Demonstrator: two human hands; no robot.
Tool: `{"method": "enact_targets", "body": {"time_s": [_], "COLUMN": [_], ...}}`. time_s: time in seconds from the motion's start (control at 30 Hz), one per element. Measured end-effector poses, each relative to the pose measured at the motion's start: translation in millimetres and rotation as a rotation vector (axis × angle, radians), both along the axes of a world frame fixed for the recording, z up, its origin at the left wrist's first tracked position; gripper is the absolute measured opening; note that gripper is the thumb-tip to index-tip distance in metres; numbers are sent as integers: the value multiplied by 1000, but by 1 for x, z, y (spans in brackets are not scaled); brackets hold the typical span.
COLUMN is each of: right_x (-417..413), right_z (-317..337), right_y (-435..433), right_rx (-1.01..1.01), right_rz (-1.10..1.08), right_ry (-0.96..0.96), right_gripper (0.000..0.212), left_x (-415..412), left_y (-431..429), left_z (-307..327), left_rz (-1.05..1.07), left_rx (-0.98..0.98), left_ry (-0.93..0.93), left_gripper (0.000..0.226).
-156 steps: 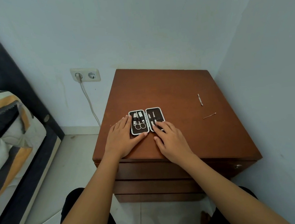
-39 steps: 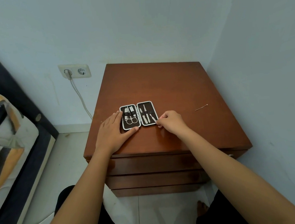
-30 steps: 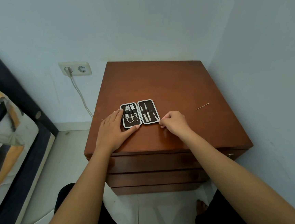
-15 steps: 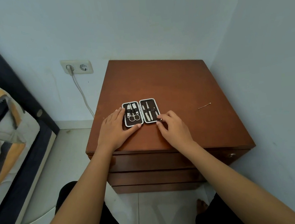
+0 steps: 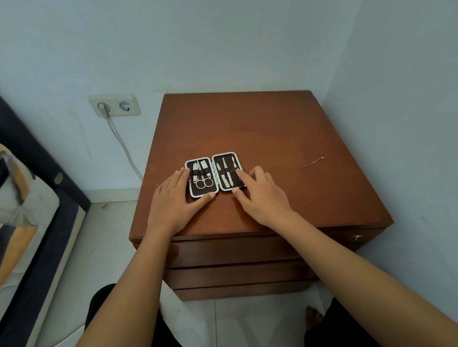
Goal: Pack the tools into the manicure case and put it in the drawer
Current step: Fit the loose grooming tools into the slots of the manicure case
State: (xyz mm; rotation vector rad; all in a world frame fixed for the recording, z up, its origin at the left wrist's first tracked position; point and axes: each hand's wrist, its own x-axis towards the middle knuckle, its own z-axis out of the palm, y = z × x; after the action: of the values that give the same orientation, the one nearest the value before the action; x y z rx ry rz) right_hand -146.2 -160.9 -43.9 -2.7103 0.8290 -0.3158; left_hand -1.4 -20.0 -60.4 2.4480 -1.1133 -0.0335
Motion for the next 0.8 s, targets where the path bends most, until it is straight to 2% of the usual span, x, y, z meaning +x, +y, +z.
{"method": "enact_targets", "body": {"time_s": [0.07, 0.13, 0.2, 0.33, 0.4, 0.53, 0.8], "right_x": [-10, -22, -35, -53, -53, -46, -38], "right_z": [2, 3, 1, -7, -9, -6, -8], "right_y": [-8, -26, -48, -77, -80, -73, -48], "right_rx": [23, -35, -31, 65, 67, 74, 29], "right_rz": [-25, -105, -240, -423, -409, -348, -27], "right_ry": [-135, -185, -125, 153, 230, 249, 169], "right_gripper": [43, 43, 49, 71, 74, 76, 58], "left_x": [1, 2, 3, 2, 2, 3, 2], "left_y": [0, 0, 0, 0, -1, -1, 0], "left_z": [-1, -2, -2, -1, -1, -2, 0], "left_rz": [-5, -10, -7, 0, -1, 1, 4], "left_rx": [-2, -3, 0, -5, -5, 4, 17], "left_ry": [-1, -4, -4, -7, -7, -1, 7], "left_gripper": [88, 89, 89, 87, 87, 88, 88]}}
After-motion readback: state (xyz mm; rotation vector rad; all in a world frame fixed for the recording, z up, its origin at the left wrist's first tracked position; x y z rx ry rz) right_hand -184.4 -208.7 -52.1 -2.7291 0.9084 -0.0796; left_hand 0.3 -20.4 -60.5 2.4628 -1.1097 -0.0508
